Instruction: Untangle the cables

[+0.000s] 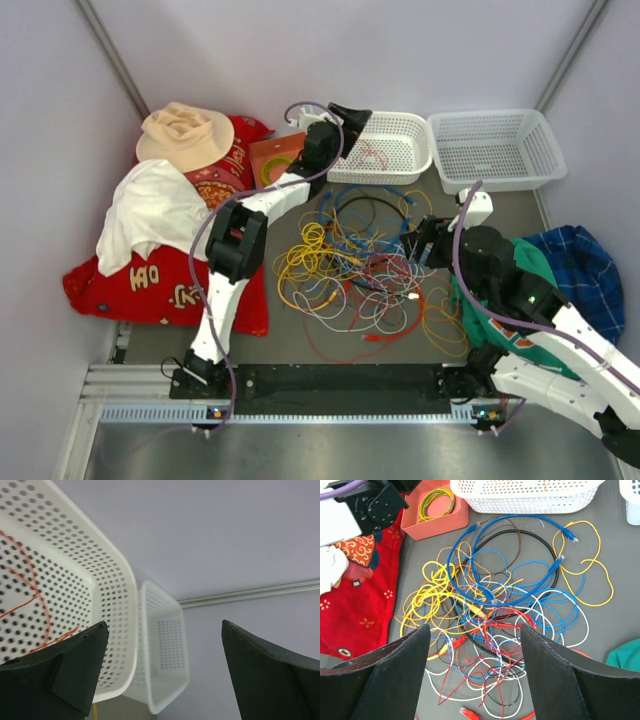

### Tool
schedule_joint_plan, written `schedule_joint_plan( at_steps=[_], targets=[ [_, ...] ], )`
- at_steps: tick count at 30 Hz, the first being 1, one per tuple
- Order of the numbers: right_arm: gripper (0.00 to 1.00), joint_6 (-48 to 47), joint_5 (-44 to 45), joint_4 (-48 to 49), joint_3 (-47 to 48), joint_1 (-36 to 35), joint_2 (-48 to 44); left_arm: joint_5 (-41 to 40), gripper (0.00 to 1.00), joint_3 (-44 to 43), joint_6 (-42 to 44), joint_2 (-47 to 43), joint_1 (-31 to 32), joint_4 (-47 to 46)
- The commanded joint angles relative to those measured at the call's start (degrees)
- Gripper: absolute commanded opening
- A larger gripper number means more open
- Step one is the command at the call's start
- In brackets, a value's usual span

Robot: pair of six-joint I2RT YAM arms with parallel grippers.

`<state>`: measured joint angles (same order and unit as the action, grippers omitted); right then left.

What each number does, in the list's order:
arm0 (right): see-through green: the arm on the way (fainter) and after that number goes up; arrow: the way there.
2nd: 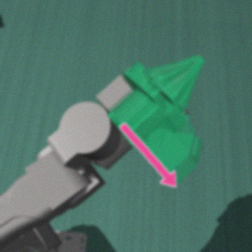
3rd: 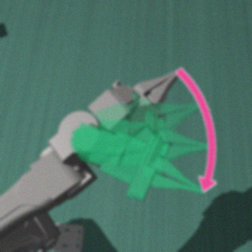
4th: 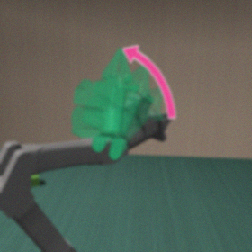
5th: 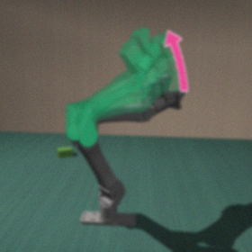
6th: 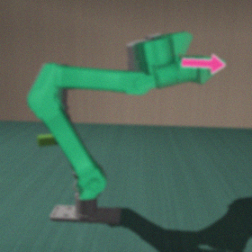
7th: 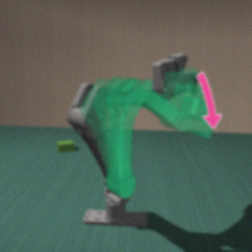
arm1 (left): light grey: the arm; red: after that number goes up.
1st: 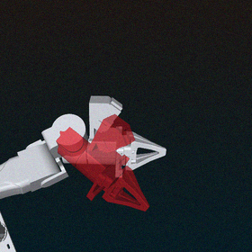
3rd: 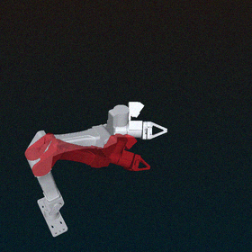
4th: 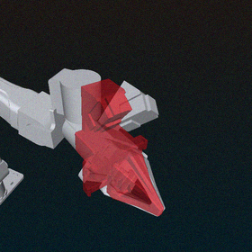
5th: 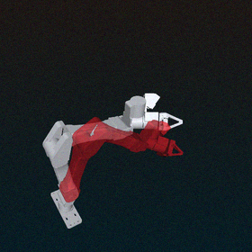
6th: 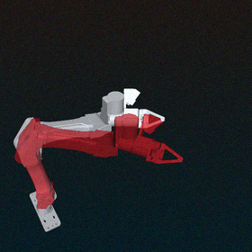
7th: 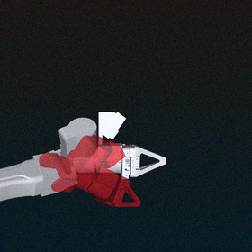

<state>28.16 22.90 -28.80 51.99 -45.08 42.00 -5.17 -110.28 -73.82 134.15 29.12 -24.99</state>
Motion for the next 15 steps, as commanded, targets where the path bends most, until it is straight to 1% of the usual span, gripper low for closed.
schedule_joint_plan(
  at_steps=[1,2,3,4,5,6,7,8,9,10,11,12,13,14,15],
  targets=[
    [0.72,0.75,0.13,1.46,0.66,0.34,-1.13,-0.90,0.99,2.78,10.34,-10.29,-0.03,6.86],
    [0.72,1.01,-0.48,1.55,0.31,0.34,-1.22,-0.55,0.99,3.66,11.93,-13.79,0.05,8.98],
    [0.73,1.54,-1.01,1.90,-0.04,0.34,-1.22,-0.20,0.99,6.19,13.60,-15.74,0.23,13.61],
    [0.72,1.72,-2.14,2.42,-0.48,0.34,-1.13,0.16,0.99,8.04,16.49,-17.76,0.49,16.00],
    [0.72,1.81,-2.94,2.69,-1.27,0.43,-0.95,0.33,0.99,12.15,18.08,-22.22,0.67,18.29],
    [0.72,1.90,-3.55,2.69,-1.53,0.43,0.18,0.07,0.99,14.46,20.01,-24.61,1.45,23.36],
    [0.72,1.98,-4.69,2.34,-1.71,0.43,0.89,-0.80,0.99,16.74,25.25,-29.33,2.24,26.63],
    [0.72,2.42,-5.22,2.34,-2.15,0.34,1.59,-3.07,0.99,19.63,28.70,-31.47,3.38,30.75],
    [0.72,2.68,-5.66,2.25,-2.41,0.34,2.64,-10.49,0.99,20.79,32.21,-33.58,7.31,34.19],
    [0.72,2.95,-6.71,2.34,-2.50,0.43,4.74,-15.09,0.99,22.02,37.73,-37.25,9.61,40.23],
    [0.72,3.04,-7.33,3.30,-2.85,0.43,5.98,-17.92,0.99,24.91,39.70,-39.21,11.81,42.29],
    [0.72,2.78,-7.69,3.83,-3.12,0.34,7.03,-22.04,0.99,26.68,40.94,-41.31,15.40,43.87],
    [0.72,2.86,-8.30,3.84,-3.29,0.43,10.18,-23.38,0.99,28.61,41.04,-45.68,17.09,47.72],
    [0.72,2.69,-8.65,4.01,-3.21,0.43,11.69,-23.74,0.99,32.81,40.34,-48.08,19.11,49.24],
    [0.71,2.43,-9.27,4.10,-3.12,0.43,13.36,-23.83,0.99,35.28,37.29,-50.71,19.91,50.99]
  ],
)
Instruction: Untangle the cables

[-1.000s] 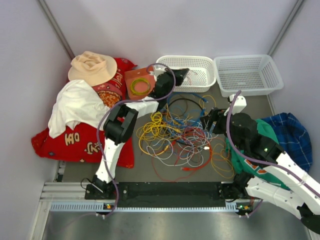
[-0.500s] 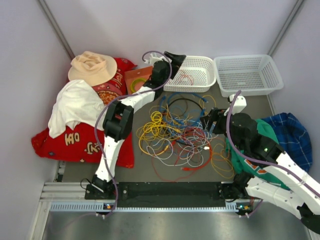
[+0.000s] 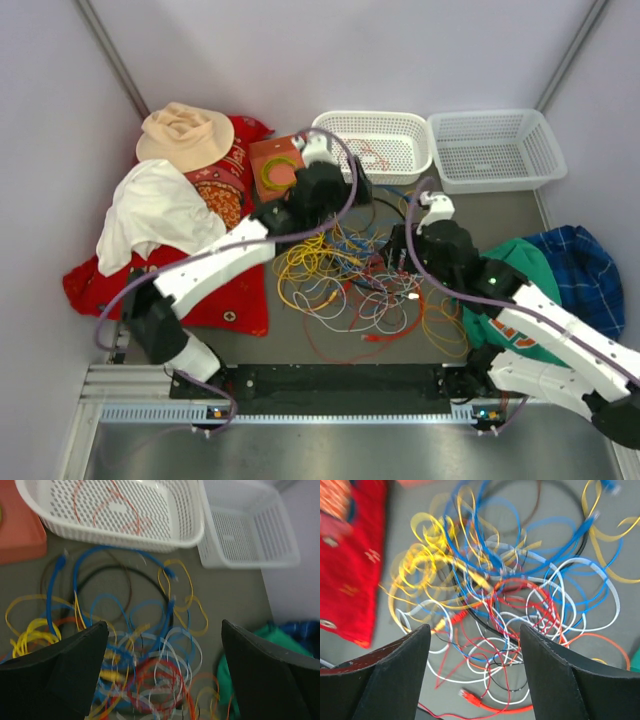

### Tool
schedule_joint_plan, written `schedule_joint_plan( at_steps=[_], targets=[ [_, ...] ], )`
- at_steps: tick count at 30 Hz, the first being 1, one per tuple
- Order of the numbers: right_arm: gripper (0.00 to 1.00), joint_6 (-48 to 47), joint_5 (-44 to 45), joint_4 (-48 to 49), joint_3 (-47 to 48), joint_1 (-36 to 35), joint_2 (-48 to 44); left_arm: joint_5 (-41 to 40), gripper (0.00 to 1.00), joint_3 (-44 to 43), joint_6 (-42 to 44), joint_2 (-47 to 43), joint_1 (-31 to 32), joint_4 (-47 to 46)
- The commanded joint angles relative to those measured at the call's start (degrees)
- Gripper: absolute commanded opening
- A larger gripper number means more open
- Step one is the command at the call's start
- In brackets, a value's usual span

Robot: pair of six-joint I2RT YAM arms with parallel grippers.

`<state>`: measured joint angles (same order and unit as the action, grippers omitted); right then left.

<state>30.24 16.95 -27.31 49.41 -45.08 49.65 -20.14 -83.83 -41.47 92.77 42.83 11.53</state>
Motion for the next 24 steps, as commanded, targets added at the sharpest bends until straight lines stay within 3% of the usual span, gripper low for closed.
schedule_joint_plan(
  at_steps=[1,4,7,11,18,21,24],
  targets=[
    [0.71,0.09,-4.46,2.53,-0.28,0.43,9.55,-8.95,0.99,11.56,3.08,-14.76,6.65,16.05],
    [0.68,0.08,-5.95,3.75,-0.19,0.34,14.85,-8.51,0.99,24.55,-2.02,-26.27,8.76,16.59],
    [0.67,0.26,-6.84,6.56,-0.28,0.34,19.86,-8.94,0.99,30.72,-5.89,-35.51,10.95,18.43],
    [0.66,-0.53,-4.04,9.46,-0.19,0.43,25.31,-11.14,0.99,34.34,-8.71,-42.31,13.24,22.48],
    [0.56,-1.41,-2.01,12.45,3.06,0.43,36.11,-11.94,0.99,36.19,-9.77,-45.13,13.33,27.32],
    [0.46,-1.24,0.71,12.46,5.08,0.43,39.46,-12.73,0.99,36.46,-9.77,-45.75,13.33,27.67],
    [0.23,-0.62,3.87,13.16,6.23,0.34,42.19,-13.78,0.99,36.90,-9.42,-47.24,13.33,27.49]
  ],
)
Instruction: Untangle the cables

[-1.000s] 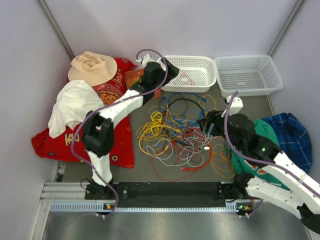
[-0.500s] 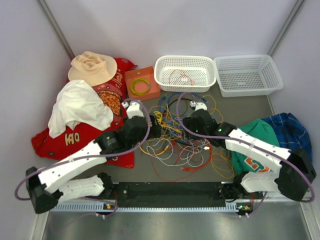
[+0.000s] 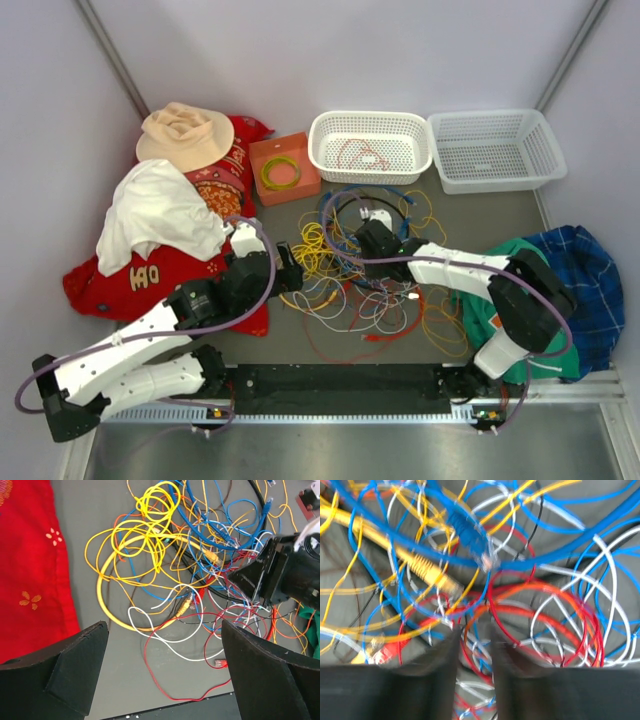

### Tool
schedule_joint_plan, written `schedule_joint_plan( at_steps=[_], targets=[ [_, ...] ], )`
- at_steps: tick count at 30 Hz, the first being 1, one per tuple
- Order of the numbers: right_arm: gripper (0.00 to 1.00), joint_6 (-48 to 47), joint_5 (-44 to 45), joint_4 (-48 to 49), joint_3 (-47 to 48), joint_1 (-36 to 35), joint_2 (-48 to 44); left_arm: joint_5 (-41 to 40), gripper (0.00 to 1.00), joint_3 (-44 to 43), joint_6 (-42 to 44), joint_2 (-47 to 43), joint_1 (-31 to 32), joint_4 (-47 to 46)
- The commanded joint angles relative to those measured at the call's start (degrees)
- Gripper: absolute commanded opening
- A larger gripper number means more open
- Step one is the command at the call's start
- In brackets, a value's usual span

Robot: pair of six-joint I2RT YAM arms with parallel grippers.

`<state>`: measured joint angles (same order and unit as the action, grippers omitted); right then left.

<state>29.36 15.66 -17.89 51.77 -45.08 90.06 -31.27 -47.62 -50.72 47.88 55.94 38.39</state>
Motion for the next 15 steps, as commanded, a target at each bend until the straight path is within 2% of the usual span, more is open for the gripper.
schedule_joint_plan(
  at_steps=[1,2,4,8,11,15],
  targets=[
    [0.04,0.43,5.60,3.57,3.95,0.43,1.00,-3.09,0.99,0.77,0.00,-2.70,0.22,0.72],
    [0.00,1.13,6.13,3.30,3.87,0.34,-0.14,-3.36,0.99,0.77,0.18,-3.14,0.22,0.72],
    [0.00,1.31,7.71,2.34,3.34,-0.53,-3.38,-4.06,0.99,0.86,0.44,-4.19,0.22,0.81],
    [0.00,-0.44,9.83,-4.42,6.75,-4.13,-18.99,-4.51,0.99,1.65,1.32,-5.86,0.22,-1.99],
    [0.00,-6.41,8.77,-6.54,13.69,-8.61,-30.07,-4.15,0.99,2.17,3.60,-6.30,0.22,-5.59],
    [0.00,-10.82,5.62,-12.15,29.91,-10.99,-34.16,-2.83,0.99,4.10,8.87,-7.18,0.13,-18.57]
  ],
)
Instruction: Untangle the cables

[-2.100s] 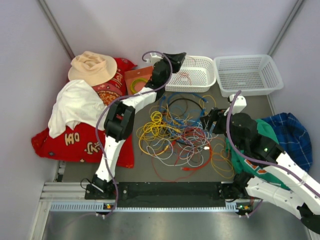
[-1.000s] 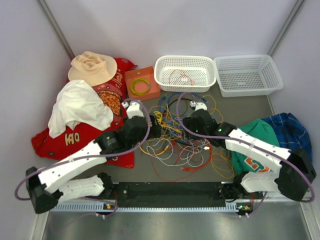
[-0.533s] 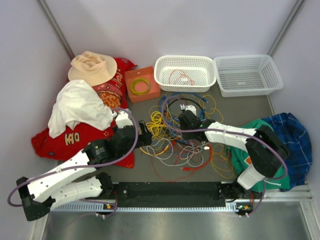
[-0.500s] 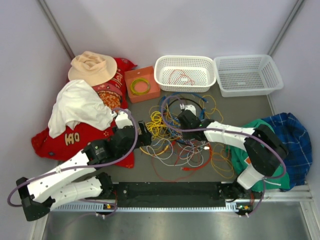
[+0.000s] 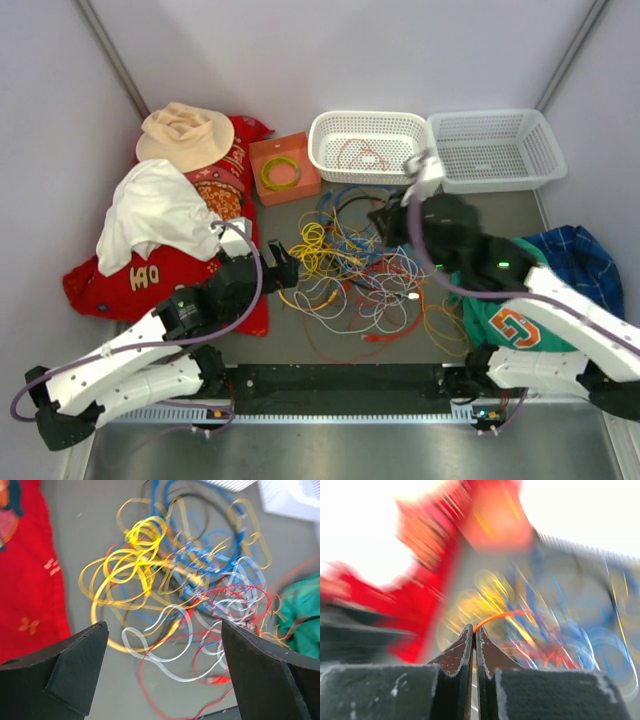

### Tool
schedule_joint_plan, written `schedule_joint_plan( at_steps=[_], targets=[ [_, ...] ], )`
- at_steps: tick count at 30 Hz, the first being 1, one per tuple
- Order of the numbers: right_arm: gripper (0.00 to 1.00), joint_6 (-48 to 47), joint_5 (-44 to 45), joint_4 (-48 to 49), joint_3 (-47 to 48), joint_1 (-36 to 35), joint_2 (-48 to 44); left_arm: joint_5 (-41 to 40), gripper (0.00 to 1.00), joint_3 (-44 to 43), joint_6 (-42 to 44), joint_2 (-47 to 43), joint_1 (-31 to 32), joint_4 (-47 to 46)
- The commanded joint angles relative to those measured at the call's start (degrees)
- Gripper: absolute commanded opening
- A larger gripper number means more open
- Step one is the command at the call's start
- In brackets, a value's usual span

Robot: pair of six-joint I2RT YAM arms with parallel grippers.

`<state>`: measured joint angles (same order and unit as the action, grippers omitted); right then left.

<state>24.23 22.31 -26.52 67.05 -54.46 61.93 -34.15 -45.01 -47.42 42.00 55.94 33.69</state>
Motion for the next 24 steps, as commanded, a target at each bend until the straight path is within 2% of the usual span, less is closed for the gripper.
schedule_joint_plan(
  at_steps=[1,7,12,15,18,19,21,24],
  targets=[
    [0.00,-5.94,-1.30,-7.10,17.21,-1.62,-5.95,0.05,0.99,2.03,5.76,-1.74,0.13,-16.09],
    [0.00,-5.51,-2.44,-14.87,31.81,-1.53,-4.72,6.46,0.99,6.69,15.60,-5.08,0.04,-37.69],
    [0.00,-6.91,-3.31,-16.28,43.75,-1.53,-3.05,5.85,0.99,6.26,19.82,-3.77,0.13,-43.18],
    [0.00,-7.09,-4.81,-17.24,48.07,-1.70,-1.38,8.30,0.99,7.74,20.79,-2.01,0.13,-48.97],
    [0.00,-5.25,-6.13,-16.99,48.01,-1.62,-0.94,16.72,0.99,12.56,22.97,0.80,0.13,-61.52],
    [0.00,-4.72,-6.48,-16.72,47.74,-1.53,-0.94,22.58,0.99,14.06,23.86,1.94,0.13,-66.08],
    [0.00,-3.41,-7.27,-16.46,47.21,-1.62,-0.94,27.88,0.99,17.58,24.30,6.76,0.22,-79.52],
    [0.00,-1.56,-8.06,-16.19,47.12,-1.70,-0.94,35.02,0.99,16.98,26.32,14.58,0.48,-88.70]
  ],
)
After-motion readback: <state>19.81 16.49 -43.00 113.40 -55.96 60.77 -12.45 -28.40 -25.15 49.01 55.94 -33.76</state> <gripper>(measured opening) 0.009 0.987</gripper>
